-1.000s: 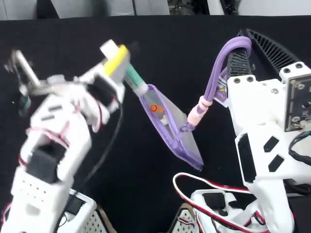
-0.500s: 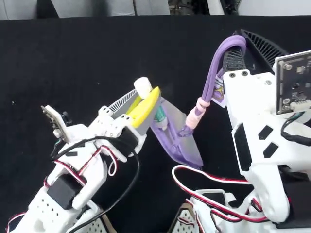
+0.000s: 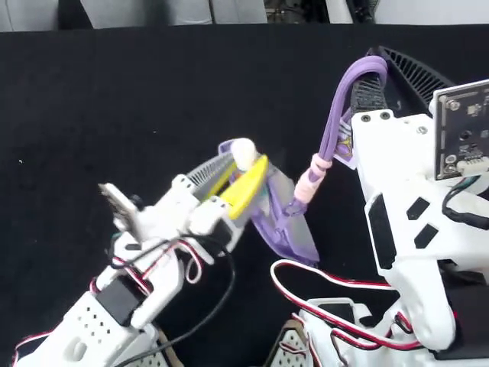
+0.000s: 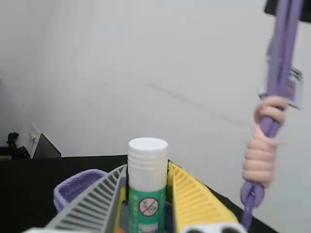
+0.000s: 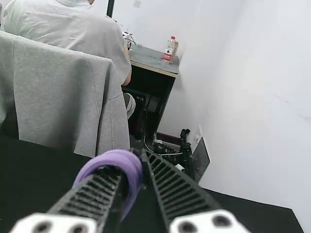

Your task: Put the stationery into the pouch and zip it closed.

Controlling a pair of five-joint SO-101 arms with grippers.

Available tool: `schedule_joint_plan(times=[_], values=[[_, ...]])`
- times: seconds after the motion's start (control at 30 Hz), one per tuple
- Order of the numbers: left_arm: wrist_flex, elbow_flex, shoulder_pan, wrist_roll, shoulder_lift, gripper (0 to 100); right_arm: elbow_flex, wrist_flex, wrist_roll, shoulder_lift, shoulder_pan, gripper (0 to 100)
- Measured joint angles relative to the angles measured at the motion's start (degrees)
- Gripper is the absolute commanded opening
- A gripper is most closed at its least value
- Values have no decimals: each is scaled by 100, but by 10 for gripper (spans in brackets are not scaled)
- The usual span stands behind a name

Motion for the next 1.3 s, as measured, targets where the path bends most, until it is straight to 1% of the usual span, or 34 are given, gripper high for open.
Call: schedule_joint_plan(times=[0.1,0.17,0.27,0.4,0.53,0.67,0.77,0.97,1.07,1.13,1.2,1.27,1.3], values=[[-70,246,360,-686,-18,29,0,0,0,9,0,11],[-141,369,510,-967,-88,29,0,0,0,79,-9,11],[-158,440,571,-1099,-97,31,0,0,0,325,-9,11],[-167,624,589,-1143,-105,116,9,0,-53,607,0,11],[-123,651,589,-1160,-114,139,9,0,-53,703,0,11],[404,448,589,-1152,-141,159,9,0,-53,712,35,11],[923,79,589,-1116,-141,171,9,0,-53,712,264,11],[1732,-800,677,-730,-18,174,9,0,-53,712,651,11],[2154,-1196,659,-677,-35,172,9,0,-53,712,642,11],[2259,-1319,651,-659,-26,170,9,0,-53,712,642,11],[2277,-1477,316,-659,-26,170,9,0,-53,712,642,11],[2295,-1688,-229,-536,-26,170,9,0,-53,712,651,11],[2295,-1776,-527,-360,-35,170,9,0,-53,712,651,11]])
